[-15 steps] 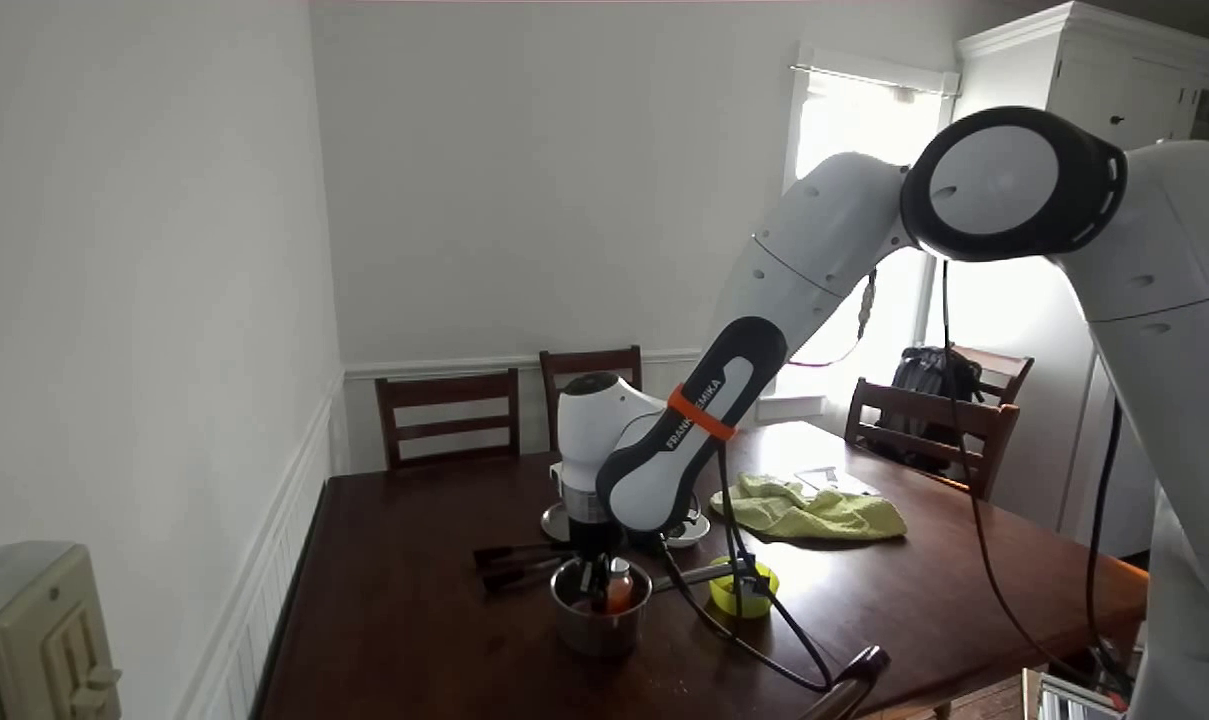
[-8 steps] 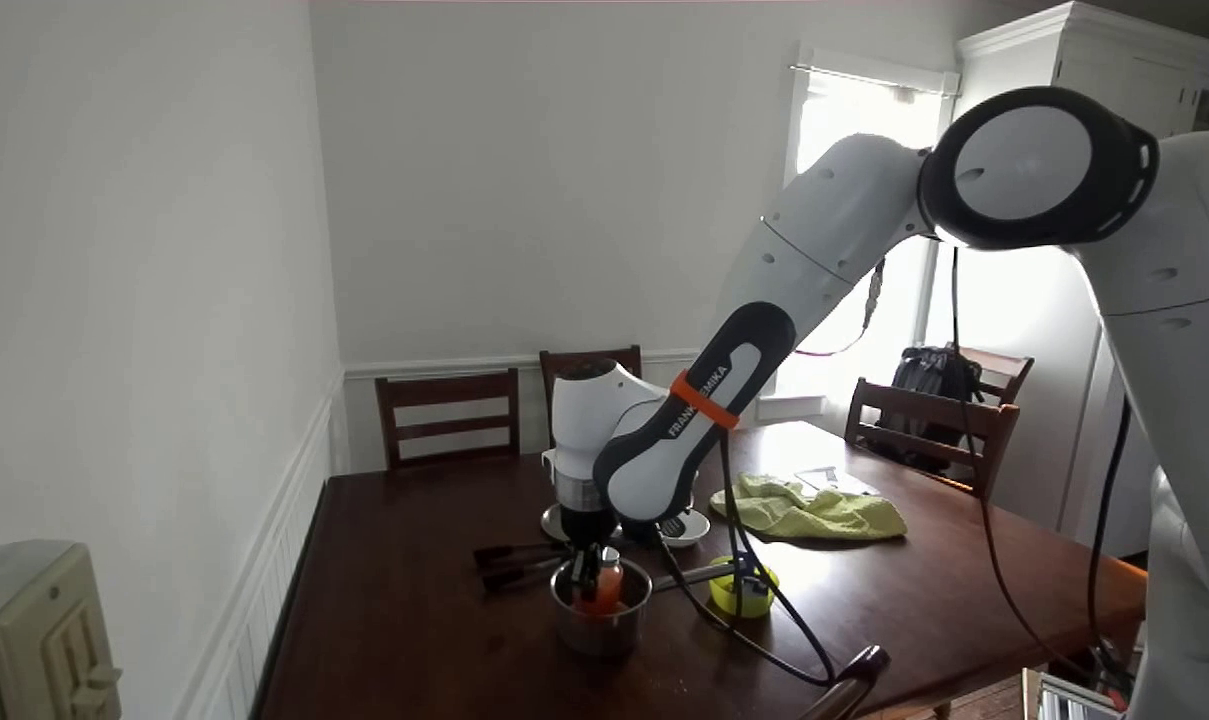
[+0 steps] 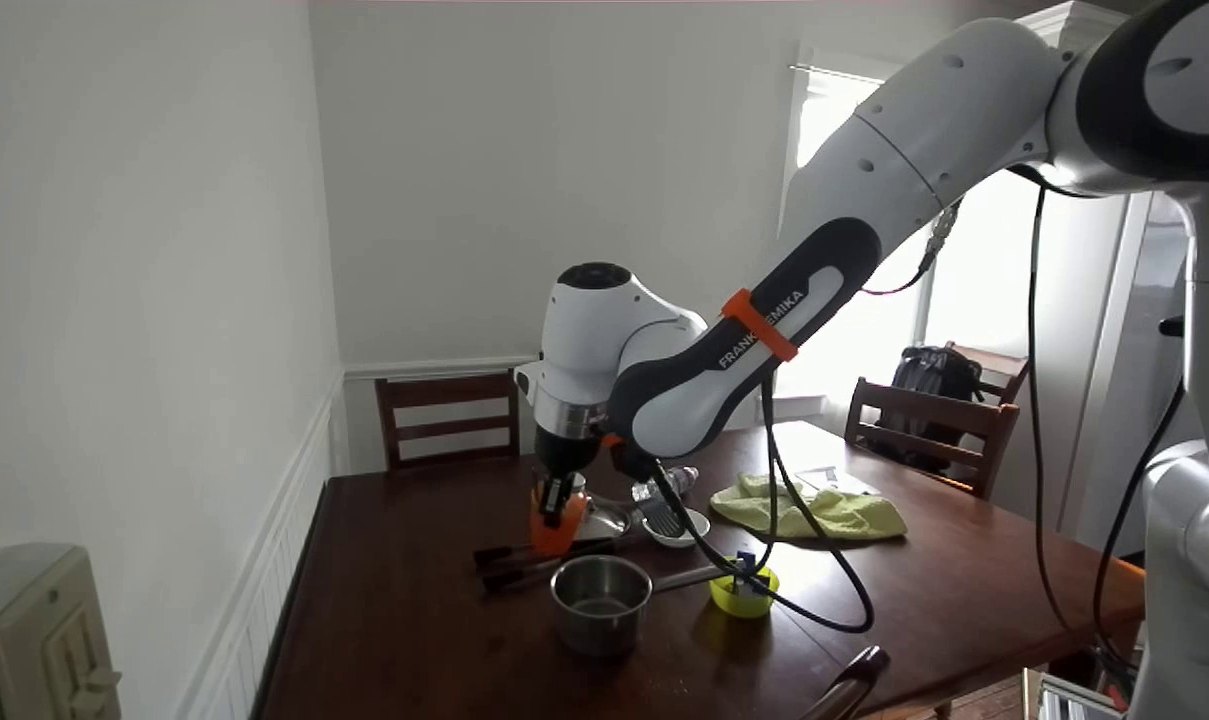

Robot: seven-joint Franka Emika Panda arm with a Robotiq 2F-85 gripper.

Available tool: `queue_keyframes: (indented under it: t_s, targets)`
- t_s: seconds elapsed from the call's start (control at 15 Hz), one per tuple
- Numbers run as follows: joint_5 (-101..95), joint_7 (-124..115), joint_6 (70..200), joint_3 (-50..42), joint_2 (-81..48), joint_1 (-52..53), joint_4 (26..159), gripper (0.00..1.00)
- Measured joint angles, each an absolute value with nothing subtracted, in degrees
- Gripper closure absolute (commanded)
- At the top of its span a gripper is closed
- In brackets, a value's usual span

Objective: Put the orange cup on the table

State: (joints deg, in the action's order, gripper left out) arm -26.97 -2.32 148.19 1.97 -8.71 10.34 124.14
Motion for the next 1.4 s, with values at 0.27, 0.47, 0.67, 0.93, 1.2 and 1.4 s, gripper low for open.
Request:
queue_keyframes:
  t_s: [0.27, 0.47, 0.67, 0.93, 1.2, 1.4]
  targets:
    - [-22.98, 4.42, 148.24, 5.25, -11.26, 10.33, 121.62, 0.99]
    - [-22.24, 6.91, 146.34, 6.09, -17.25, 10.47, 117.74, 0.99]
    - [-22.25, 7.62, 143.38, 6.08, -24.22, 10.88, 113.23, 0.99]
    - [-22.25, 8.62, 141.13, 6.08, -31.64, 11.63, 107.33, 0.99]
    - [-22.09, 10.28, 139.75, 6.20, -35.48, 12.11, 102.66, 0.99]
    - [-21.61, 11.72, 137.68, 6.46, -37.17, 12.14, 100.02, 0.99]
